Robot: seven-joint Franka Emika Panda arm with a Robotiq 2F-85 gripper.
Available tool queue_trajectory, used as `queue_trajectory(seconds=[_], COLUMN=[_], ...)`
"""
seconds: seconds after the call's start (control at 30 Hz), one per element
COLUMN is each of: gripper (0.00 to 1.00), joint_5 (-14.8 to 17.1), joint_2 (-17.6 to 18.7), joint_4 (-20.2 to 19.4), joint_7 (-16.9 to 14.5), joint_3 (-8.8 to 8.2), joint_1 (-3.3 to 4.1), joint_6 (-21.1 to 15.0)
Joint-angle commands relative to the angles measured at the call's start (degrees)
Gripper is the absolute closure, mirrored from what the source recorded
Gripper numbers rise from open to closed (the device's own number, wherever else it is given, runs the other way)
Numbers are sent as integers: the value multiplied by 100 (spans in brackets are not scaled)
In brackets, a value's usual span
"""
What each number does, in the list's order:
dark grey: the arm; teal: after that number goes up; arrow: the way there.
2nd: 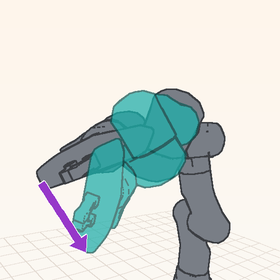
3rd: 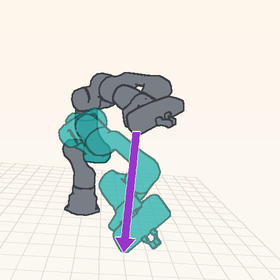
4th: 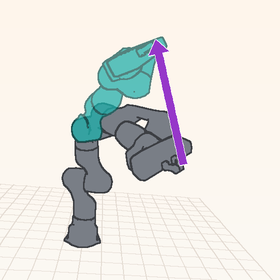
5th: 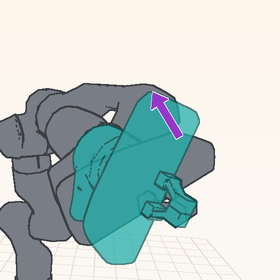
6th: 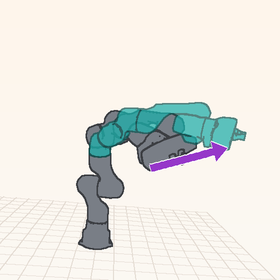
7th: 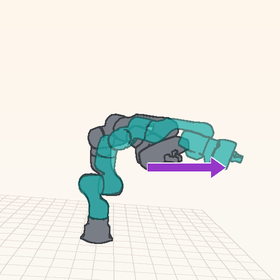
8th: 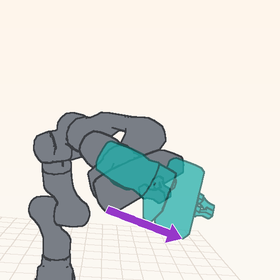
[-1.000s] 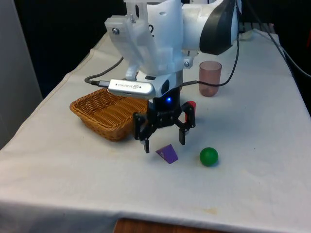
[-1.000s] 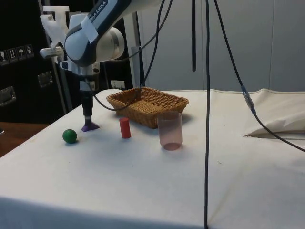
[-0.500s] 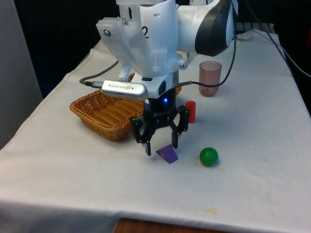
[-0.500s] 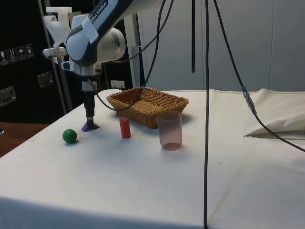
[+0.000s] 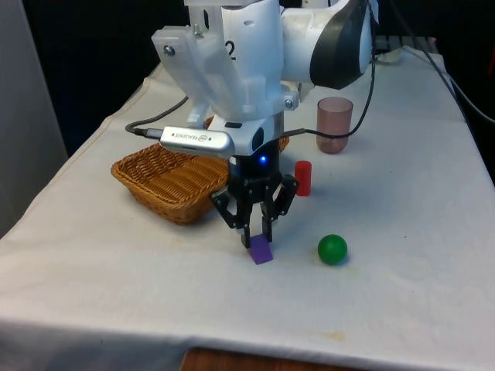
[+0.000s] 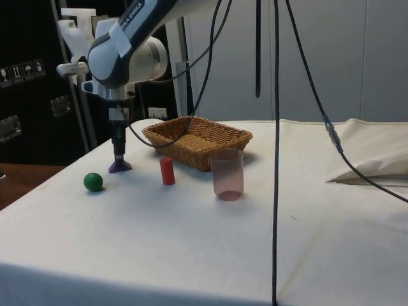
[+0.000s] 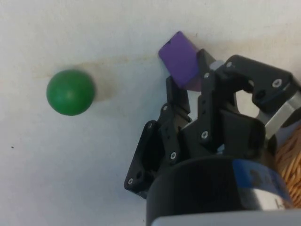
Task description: Pick up the triangular block and place it into the basket.
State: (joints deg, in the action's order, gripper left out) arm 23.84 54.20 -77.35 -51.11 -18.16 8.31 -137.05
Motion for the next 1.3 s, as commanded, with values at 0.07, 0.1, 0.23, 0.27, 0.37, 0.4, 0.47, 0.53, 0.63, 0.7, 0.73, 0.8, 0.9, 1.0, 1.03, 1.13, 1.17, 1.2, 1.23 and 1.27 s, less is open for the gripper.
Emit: queue_trajectory(seconds=[0.07,0.1,0.23,0.27,0.37,0.4,0.47,0.53,0.63,0.7,0.73,0.8,0.9,1.0,1.03,1.13,1.17,1.2,1.23,1.27], gripper=[67,67,67,67,67,67,67,67,67,67,67,67,67,67,67,67,67,67,67,67], joint_5=[-23,-23,-34,-29,-40,-40,-46,-46,-63,-80,-92,-103,-63,-138,-149,-206,-166,-223,-235,-246], joint_2=[-86,-126,-241,-264,-361,-390,-447,-498,-567,-630,-659,-745,-728,-900,-940,-1123,-1060,-1180,-1226,-1278], joint_4=[29,63,74,80,80,80,86,92,97,80,74,46,80,-40,-69,-246,-155,-304,-361,-418], joint_7=[0,11,23,23,29,29,29,34,34,40,40,34,0,17,11,-11,-6,-23,-34,-40], joint_3=[-29,-69,-120,-132,-166,-172,-201,-229,-275,-309,-327,-378,-355,-453,-470,-521,-481,-527,-539,-544], joint_1=[6,23,46,52,69,69,86,103,126,149,160,195,166,235,246,286,246,292,304,309], joint_6=[178,281,447,476,590,619,682,745,825,871,894,957,980,1031,1049,1071,1117,1066,1054,1049])
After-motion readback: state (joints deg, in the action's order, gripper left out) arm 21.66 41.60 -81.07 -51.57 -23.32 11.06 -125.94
